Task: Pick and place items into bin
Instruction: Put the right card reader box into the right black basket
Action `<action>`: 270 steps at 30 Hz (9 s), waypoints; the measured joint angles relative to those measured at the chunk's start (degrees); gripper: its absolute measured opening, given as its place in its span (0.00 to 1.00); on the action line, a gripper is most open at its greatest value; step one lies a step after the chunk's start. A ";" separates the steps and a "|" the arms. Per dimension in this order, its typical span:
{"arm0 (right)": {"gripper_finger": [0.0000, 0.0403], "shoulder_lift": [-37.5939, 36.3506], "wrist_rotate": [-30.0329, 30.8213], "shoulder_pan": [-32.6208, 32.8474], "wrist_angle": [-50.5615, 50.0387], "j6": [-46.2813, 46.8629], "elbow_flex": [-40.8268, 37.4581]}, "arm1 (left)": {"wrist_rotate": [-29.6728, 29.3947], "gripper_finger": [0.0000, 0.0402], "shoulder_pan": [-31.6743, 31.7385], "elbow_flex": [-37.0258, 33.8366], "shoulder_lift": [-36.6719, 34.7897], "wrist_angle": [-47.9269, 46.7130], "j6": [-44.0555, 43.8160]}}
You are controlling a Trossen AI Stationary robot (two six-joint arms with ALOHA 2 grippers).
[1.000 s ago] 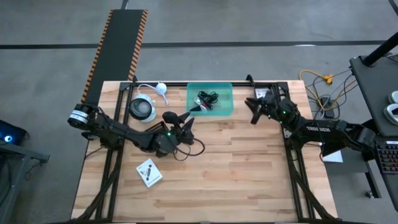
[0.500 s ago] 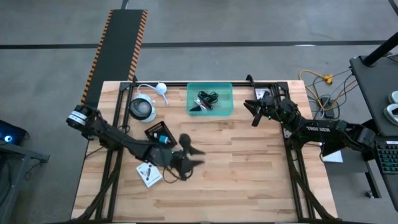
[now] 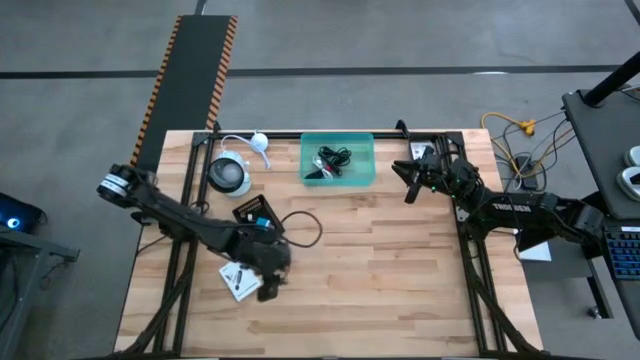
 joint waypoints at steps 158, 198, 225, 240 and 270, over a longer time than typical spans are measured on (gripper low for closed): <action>0.55 28.34 10.28 44.49 -37.44 -79.68 45.64 | -8.96 0.00 9.43 -5.51 -2.03 32.02 26.69; 0.07 7.88 59.65 39.06 -85.36 -39.46 45.44 | -11.09 0.60 9.81 -6.10 -5.54 25.59 40.32; 0.07 6.73 52.60 11.87 -102.78 -45.43 42.88 | -14.52 0.60 9.94 -6.51 -5.51 23.85 48.21; 0.07 10.35 44.81 -1.37 -91.39 -56.22 40.53 | -14.71 0.60 9.94 -6.97 -5.49 23.63 48.17; 0.17 20.42 43.51 -7.56 -82.11 -64.16 39.78 | -14.84 0.60 9.94 -7.03 -5.47 21.06 48.19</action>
